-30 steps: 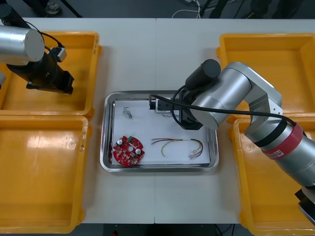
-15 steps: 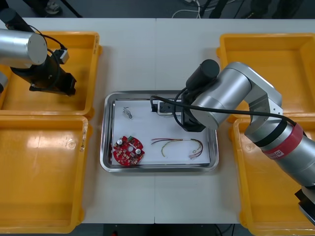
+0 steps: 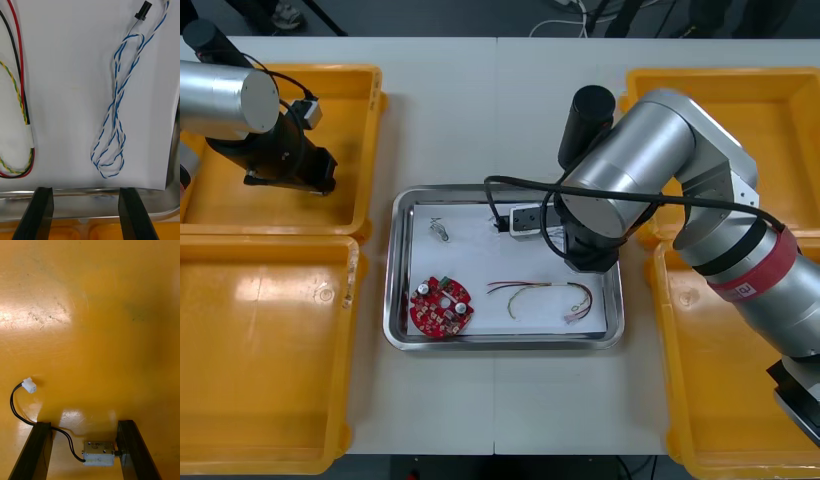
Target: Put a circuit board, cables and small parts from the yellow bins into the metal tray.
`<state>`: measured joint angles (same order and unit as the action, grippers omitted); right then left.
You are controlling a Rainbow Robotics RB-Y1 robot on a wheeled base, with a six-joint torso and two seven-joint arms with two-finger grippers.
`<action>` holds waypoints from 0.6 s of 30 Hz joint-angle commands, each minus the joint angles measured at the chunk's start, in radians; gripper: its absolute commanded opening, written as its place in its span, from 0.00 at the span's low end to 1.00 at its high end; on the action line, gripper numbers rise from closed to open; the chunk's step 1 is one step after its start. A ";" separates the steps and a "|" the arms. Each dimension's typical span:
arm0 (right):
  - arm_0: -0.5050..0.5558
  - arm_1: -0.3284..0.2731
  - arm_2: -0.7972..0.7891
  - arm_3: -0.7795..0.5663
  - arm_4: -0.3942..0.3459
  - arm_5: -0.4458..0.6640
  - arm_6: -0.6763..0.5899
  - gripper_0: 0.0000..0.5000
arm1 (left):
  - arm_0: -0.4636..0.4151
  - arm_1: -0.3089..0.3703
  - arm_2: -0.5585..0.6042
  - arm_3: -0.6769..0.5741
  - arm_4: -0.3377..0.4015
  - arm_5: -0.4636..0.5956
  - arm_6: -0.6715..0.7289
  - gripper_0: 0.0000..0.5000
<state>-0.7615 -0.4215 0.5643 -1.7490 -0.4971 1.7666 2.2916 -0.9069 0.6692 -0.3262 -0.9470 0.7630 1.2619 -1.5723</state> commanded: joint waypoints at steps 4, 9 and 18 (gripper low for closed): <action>-0.104 0.044 -0.072 -0.035 -0.020 0.134 -0.014 1.00 | -0.030 0.009 -0.024 0.005 0.012 -0.015 -0.066 1.00; -0.144 0.044 -0.087 -0.035 -0.026 0.153 -0.024 1.00 | -0.030 0.009 -0.024 0.005 0.013 -0.015 -0.069 0.00; -0.205 0.035 -0.103 -0.035 -0.026 0.153 -0.107 1.00 | -0.030 0.009 -0.024 0.005 0.024 -0.015 -0.069 0.00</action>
<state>-0.8994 -0.3924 0.4957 -1.7496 -0.5139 1.9151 2.2648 -0.9073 0.6692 -0.3262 -0.9460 0.7736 1.2584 -1.5723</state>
